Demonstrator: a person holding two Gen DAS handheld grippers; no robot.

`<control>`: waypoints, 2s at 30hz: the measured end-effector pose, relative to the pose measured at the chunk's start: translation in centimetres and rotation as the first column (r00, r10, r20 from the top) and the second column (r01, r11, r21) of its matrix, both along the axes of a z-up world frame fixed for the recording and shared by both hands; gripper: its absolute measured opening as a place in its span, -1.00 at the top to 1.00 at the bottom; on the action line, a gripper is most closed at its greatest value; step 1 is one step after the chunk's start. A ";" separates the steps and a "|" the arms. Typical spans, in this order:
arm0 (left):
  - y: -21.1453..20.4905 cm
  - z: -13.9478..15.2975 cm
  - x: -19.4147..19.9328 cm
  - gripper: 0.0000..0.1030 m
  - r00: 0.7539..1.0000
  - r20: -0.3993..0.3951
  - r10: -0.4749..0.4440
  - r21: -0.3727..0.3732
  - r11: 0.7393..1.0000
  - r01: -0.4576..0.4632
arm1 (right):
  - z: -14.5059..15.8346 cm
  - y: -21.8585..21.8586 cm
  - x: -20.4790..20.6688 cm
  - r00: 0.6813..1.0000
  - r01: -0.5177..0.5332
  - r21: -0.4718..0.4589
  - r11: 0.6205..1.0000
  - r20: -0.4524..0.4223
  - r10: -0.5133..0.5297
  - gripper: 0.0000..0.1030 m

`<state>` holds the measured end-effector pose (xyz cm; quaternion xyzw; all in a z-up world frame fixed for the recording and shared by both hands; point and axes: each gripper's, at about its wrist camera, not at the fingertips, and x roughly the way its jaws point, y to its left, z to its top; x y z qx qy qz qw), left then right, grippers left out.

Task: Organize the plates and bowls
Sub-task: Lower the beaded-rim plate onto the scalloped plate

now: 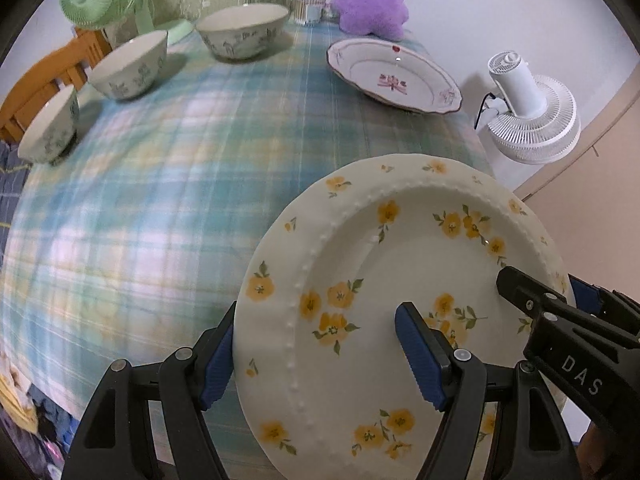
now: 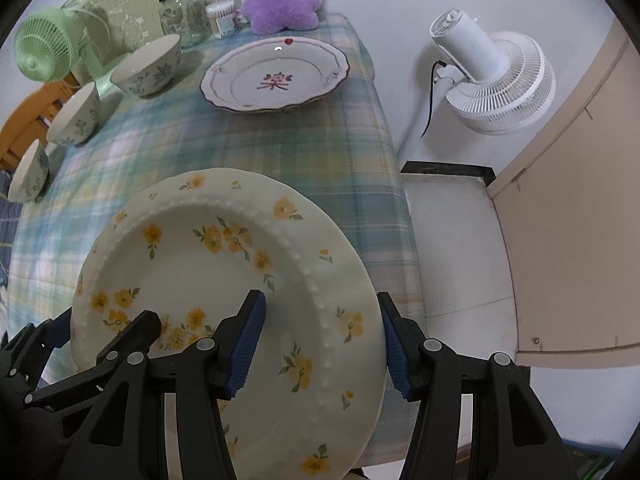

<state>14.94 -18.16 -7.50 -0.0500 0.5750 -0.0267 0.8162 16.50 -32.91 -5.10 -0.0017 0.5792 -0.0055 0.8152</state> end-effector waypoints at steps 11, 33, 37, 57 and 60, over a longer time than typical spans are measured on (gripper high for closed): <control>-1.7 -1.0 0.0 -0.47 1.000 -0.021 0.016 0.011 1.000 -0.016 | -1.3 -1.5 0.7 0.999 -0.035 0.003 0.999 -0.037 0.035 -0.14; -3.4 -2.1 0.4 -0.53 0.998 -0.052 0.021 0.076 0.997 -0.017 | -3.2 -3.0 0.4 0.997 -0.019 0.029 0.999 -0.081 0.022 -0.13; -3.9 -2.2 0.5 -0.51 0.998 -0.057 0.016 0.120 0.993 -0.009 | -3.2 -3.0 0.3 0.997 -0.023 0.030 0.999 -0.079 0.026 -0.11; -3.0 -0.7 0.0 -0.50 0.999 -0.044 -0.002 0.162 0.987 0.009 | -3.5 -1.9 -0.2 0.992 -0.007 0.004 1.000 -0.127 0.007 -0.11; -2.8 -0.6 0.2 -0.50 0.999 -0.039 -0.001 0.160 0.987 0.007 | -3.6 -1.8 0.3 0.991 0.001 0.015 1.000 -0.132 0.001 -0.11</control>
